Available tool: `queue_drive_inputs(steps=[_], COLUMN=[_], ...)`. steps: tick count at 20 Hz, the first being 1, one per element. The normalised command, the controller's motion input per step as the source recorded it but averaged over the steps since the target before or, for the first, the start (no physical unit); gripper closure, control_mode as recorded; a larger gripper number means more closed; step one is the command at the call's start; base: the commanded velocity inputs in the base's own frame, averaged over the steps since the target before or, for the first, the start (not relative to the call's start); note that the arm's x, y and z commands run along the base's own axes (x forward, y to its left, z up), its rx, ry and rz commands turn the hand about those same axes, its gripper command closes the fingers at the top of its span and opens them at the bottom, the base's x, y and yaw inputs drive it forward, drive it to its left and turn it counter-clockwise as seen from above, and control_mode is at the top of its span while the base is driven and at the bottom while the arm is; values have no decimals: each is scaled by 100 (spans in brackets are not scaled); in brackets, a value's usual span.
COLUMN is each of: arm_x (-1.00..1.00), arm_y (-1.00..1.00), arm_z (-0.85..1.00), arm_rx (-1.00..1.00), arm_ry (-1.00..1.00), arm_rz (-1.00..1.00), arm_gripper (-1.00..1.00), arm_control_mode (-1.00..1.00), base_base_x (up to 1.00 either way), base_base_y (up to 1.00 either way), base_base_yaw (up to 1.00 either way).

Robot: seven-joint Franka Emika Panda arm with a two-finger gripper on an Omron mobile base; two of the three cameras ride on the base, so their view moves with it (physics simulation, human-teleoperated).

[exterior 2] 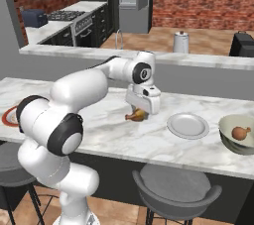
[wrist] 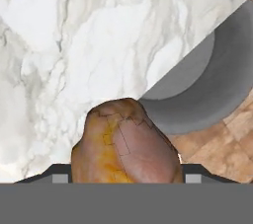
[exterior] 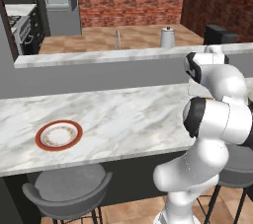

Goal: Pick the chicken drumstick and onion from their plates and place them in the bowl. Then put the bowl in the fridge.

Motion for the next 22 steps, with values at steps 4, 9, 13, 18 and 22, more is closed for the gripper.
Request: queue_drive_inputs(steps=[4, 9, 13, 18, 22], arm_x=[-5, 0, 0, 2, 1], arm_y=[-64, -60, -61, -60, -61], arm_z=[4, 4, 6, 8, 9], arm_rx=[0, 0, -1, -3, -6], arm_ry=[0, -7, -6, 0, 0], arm_rz=[-34, -31, -28, -24, -24], arm_gripper=[100, 100, 100, 100, 100], arm_control_mode=[-100, -100, -100, -100, -100], base_base_x=[0, 0, 0, 0, 0], base_base_y=[0, 0, 0, 0, 0], base_base_yaw=[0, 0, 0, 0, 0])
